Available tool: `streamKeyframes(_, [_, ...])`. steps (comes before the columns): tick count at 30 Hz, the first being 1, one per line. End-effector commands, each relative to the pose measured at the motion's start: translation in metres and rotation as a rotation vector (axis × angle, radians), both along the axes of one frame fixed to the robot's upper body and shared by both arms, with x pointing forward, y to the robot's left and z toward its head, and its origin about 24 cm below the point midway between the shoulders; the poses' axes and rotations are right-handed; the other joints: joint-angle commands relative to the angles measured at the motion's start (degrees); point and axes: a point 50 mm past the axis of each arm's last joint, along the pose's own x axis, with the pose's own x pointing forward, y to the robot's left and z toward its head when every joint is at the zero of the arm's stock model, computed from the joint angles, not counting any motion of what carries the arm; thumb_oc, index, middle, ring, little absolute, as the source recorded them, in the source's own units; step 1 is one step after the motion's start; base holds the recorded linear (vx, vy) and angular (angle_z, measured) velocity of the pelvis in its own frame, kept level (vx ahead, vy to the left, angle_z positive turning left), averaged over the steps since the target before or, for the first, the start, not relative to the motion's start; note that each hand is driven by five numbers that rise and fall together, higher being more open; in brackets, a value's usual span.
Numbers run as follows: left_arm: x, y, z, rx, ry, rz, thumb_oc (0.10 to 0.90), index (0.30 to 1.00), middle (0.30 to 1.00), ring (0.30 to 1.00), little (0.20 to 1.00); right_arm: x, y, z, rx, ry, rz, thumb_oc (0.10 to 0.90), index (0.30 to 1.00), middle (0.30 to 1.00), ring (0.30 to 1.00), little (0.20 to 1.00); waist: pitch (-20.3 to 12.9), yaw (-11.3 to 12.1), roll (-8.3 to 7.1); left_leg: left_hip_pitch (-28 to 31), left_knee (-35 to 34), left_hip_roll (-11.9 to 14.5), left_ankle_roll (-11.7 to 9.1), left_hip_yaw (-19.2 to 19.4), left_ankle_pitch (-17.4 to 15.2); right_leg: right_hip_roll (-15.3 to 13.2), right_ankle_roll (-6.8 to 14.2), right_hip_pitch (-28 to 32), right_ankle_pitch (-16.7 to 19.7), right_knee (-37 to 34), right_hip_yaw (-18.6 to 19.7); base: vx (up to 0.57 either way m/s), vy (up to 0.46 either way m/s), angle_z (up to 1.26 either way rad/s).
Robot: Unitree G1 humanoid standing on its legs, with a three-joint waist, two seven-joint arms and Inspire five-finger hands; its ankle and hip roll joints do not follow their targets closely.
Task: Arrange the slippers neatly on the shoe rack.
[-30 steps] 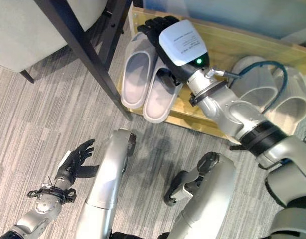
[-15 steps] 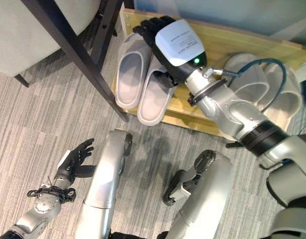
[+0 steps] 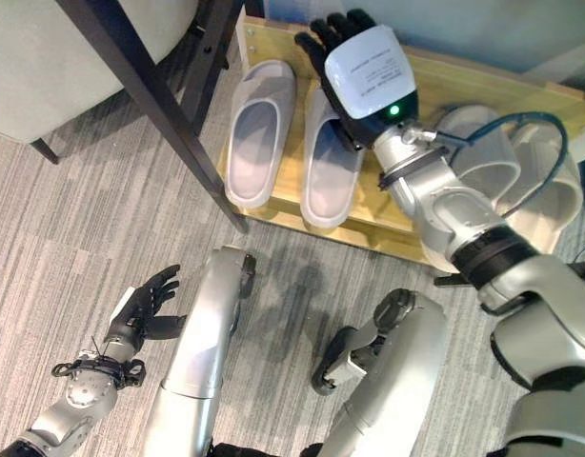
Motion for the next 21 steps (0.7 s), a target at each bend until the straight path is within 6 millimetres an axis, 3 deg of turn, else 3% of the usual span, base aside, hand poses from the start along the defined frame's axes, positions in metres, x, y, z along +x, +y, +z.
streamKeyframes(1, [0.002, -0.016, 0.021, -0.037, -0.145, -0.045, 0.8, 0.9, 0.9, 0.9, 0.9, -0.026, 0.018, 0.073, 0.093, -0.322, 0.128, 0.8, 0.9, 0.9, 0.9, 0.9, -2.1, 2.6, 0.81, -3.0, -6.0, -0.4, -1.1, 0.4, -2.1, -0.4, -5.3, 2.0, -1.0, 5.0, -1.7, 0.0, 0.0, 0.0])
streamKeyframes(9, [0.003, -0.015, 0.022, -0.033, -0.148, -0.035, 0.8, 0.9, 0.9, 0.9, 0.9, -0.029, 0.025, 0.064, 0.107, -0.275, 0.178, 0.8, 0.9, 0.9, 0.9, 0.9, -2.1, 2.4, 0.43, -3.0, -6.0, -0.3, -1.3, 0.4, -2.1, -0.3, -5.4, 1.7, -0.9, 5.2, -1.7, 0.0, 0.0, 0.0])
streamKeyframes(21, [0.001, -0.012, 0.02, -0.042, -0.131, -0.031, 0.8, 0.9, 0.9, 0.9, 0.9, -0.01, 0.036, 0.046, 0.118, -0.098, 0.174, 0.8, 0.9, 0.9, 0.9, 0.9, -2.1, 3.0, 0.77, -3.0, -5.8, 0.0, -1.4, -0.2, -2.2, -0.1, -5.2, 1.4, -0.6, 5.0, -1.9, 0.0, 0.0, 0.0])
